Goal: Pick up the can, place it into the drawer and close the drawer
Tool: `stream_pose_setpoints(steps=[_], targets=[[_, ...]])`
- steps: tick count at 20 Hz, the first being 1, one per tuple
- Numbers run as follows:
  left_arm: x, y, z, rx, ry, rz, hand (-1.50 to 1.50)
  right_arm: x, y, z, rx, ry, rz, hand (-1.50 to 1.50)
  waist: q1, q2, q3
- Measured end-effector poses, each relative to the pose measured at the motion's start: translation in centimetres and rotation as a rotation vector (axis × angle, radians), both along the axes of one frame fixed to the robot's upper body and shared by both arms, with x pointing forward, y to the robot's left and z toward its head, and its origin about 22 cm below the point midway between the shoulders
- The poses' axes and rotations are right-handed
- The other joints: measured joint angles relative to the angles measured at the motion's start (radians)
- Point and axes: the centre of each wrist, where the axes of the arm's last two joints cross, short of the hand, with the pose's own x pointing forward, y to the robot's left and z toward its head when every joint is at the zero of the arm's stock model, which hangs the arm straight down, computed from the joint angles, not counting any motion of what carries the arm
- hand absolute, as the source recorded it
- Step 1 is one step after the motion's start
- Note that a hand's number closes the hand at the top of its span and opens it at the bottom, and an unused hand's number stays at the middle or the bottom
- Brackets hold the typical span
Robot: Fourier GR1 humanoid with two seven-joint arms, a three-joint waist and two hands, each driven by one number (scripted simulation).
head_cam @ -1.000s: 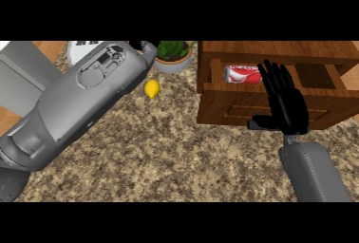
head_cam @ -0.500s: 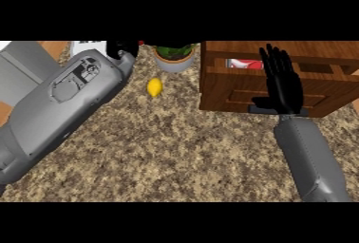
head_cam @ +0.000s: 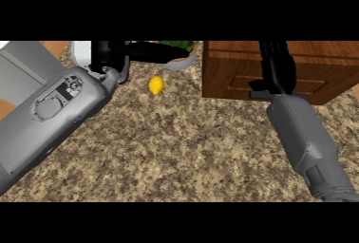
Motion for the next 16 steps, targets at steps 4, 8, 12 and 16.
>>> stream_pose_setpoints(steps=[4,8,12,16], targets=[[-0.7,0.8,-0.3,0.003,-0.001,-0.002,-1.50,1.1,0.5,0.8,-0.004,-0.005,-0.006,-1.50,0.003,0.003,0.000],[-1.3,1.3,-0.8,0.005,0.002,-0.009,-1.50,2.0,0.5,1.8,-0.006,0.006,-0.020,-1.50,0.006,0.008,0.002],[-1.9,2.2,-1.4,0.005,0.002,-0.015,-1.50,2.6,0.7,2.5,-0.013,0.022,-0.028,-1.50,0.008,0.014,0.004],[-2.4,2.6,-1.7,0.009,0.001,-0.020,-1.50,2.8,0.6,2.9,-0.011,0.033,-0.025,-1.50,0.009,0.016,0.005]])
